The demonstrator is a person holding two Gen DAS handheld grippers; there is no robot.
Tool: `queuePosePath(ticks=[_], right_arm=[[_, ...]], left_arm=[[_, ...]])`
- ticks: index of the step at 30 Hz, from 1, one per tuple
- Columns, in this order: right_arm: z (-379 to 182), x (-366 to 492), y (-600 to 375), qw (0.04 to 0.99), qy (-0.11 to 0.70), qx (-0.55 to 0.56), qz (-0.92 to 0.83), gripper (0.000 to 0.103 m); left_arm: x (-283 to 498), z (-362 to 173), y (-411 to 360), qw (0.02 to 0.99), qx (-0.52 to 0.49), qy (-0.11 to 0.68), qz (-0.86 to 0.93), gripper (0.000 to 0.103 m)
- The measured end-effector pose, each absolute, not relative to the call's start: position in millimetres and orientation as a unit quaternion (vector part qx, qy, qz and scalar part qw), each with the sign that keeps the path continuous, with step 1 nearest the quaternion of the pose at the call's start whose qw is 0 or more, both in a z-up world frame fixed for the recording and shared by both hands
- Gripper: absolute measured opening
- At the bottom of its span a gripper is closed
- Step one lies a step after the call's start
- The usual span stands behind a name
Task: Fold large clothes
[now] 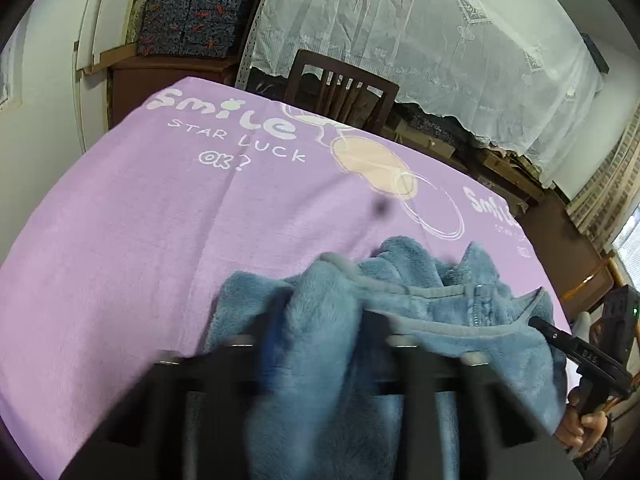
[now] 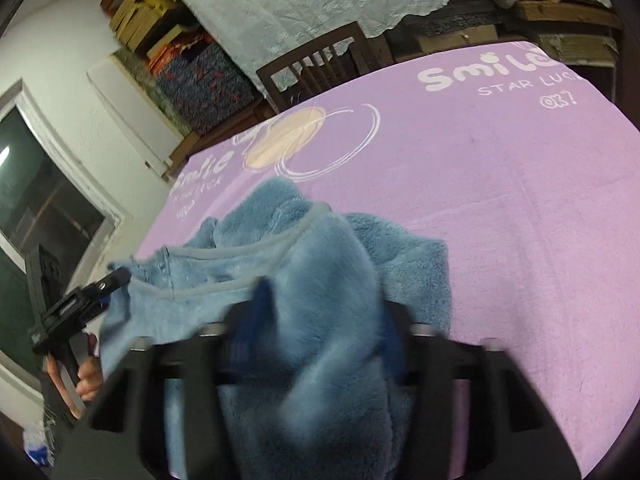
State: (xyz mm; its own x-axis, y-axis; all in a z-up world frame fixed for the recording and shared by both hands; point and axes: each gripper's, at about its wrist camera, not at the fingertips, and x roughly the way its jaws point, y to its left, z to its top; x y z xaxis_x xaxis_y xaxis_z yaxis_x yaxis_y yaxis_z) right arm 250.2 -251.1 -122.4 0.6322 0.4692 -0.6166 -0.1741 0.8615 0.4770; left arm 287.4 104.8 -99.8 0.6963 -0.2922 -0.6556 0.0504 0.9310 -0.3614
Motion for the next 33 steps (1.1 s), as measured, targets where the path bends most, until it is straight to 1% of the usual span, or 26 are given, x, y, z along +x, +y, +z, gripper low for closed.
queuePosePath(ticks=[3,8,10,13,14,15,17,19,22,24,26,28,30,32,33], right_arm=[[-113.6,245.6,-246.9,0.890,0.377,0.183,0.180,0.018],[-70.8,240.2,-245.5,0.909,0.321,0.200,0.175,0.017],[-61.5,248.4,-244.5,0.912,0.313,0.205,0.169,0.017],[-70.6,271.8,-238.5,0.907,0.334,0.211,0.146,0.018],[-79.5,279.9,-236.4,0.904,0.347,0.211,0.132,0.018],[-91.4,287.0,-234.9,0.900,0.363,0.211,0.117,0.018],[-127.6,300.9,-234.4,0.884,0.405,0.217,0.090,0.022],[-133.3,306.4,-239.5,0.873,0.418,0.234,0.097,0.025],[-132.8,306.4,-238.0,0.875,0.420,0.222,0.092,0.030],[-131.5,305.6,-239.0,0.875,0.418,0.223,0.095,0.035],[-131.2,303.8,-245.9,0.872,0.413,0.244,0.100,0.038],[-124.6,297.9,-254.0,0.873,0.398,0.266,0.095,0.044],[-109.1,290.0,-255.3,0.887,0.372,0.262,0.085,0.052],[-91.1,282.4,-249.6,0.896,0.351,0.253,0.103,0.052],[-81.5,277.9,-241.9,0.896,0.345,0.249,0.124,0.052]], left_arm=[[281.2,-82.1,109.9,0.916,-0.179,0.347,-0.093,0.016],[276.3,-49.2,109.4,0.937,-0.174,0.297,-0.059,0.016],[285.4,-52.7,110.5,0.935,-0.173,0.305,-0.047,0.016],[309.0,-84.3,106.3,0.922,-0.157,0.354,-0.024,0.018],[314.9,-95.3,105.0,0.918,-0.146,0.369,-0.012,0.019],[323.6,-111.0,101.3,0.912,-0.126,0.391,0.005,0.023],[328.0,-115.7,98.5,0.910,-0.114,0.398,0.018,0.028],[325.1,-110.4,93.5,0.919,-0.086,0.382,0.040,0.046],[325.6,-112.7,94.2,0.914,-0.078,0.393,0.065,0.059],[322.4,-110.3,103.8,0.911,-0.104,0.394,0.065,0.062],[316.2,-104.9,109.9,0.910,-0.124,0.391,0.060,0.062],[306.9,-91.2,107.4,0.916,-0.130,0.374,0.058,0.062],[297.4,-76.0,97.3,0.925,-0.128,0.355,0.038,0.062],[287.2,-63.1,81.0,0.931,-0.123,0.343,0.007,0.063],[283.2,-59.1,70.5,0.933,-0.118,0.339,-0.011,0.067]])
